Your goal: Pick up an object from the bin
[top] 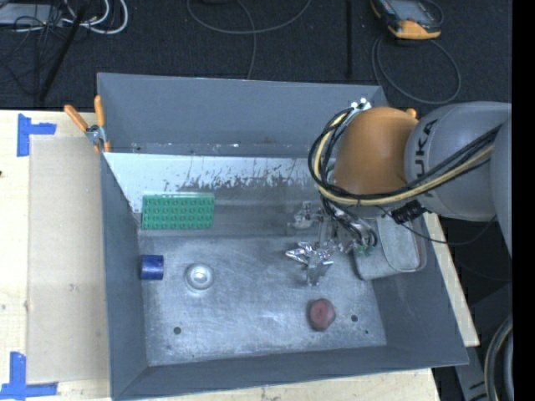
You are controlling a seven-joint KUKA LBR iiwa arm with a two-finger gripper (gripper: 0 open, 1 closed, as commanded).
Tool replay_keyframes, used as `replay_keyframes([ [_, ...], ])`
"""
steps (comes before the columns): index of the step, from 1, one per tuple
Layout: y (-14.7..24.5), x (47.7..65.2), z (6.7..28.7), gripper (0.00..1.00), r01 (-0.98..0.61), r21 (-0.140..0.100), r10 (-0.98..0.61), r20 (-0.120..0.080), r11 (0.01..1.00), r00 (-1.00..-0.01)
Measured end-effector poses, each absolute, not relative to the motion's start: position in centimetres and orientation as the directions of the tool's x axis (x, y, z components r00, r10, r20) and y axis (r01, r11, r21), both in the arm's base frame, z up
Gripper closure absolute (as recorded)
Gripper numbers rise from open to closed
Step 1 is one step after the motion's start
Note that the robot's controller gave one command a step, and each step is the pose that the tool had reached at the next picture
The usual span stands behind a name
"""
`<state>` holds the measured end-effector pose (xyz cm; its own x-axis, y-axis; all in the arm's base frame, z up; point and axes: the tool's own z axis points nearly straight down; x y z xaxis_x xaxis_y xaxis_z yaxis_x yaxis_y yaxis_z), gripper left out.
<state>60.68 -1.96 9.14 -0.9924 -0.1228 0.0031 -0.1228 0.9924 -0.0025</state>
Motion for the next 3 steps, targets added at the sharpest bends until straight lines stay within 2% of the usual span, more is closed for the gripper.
replay_keyframes([
  [1,-1.6,60.7,9.5,1.0,-0.123,0.001,-0.123,0.0,0.992,-0.992],
  [2,-9.9,61.0,23.5,1.0,-0.396,-0.006,-0.396,-0.007,0.918,-0.918],
  [3,-10.7,59.1,13.4,1.0,-0.47,0.008,-0.47,0.005,0.882,-0.882],
])
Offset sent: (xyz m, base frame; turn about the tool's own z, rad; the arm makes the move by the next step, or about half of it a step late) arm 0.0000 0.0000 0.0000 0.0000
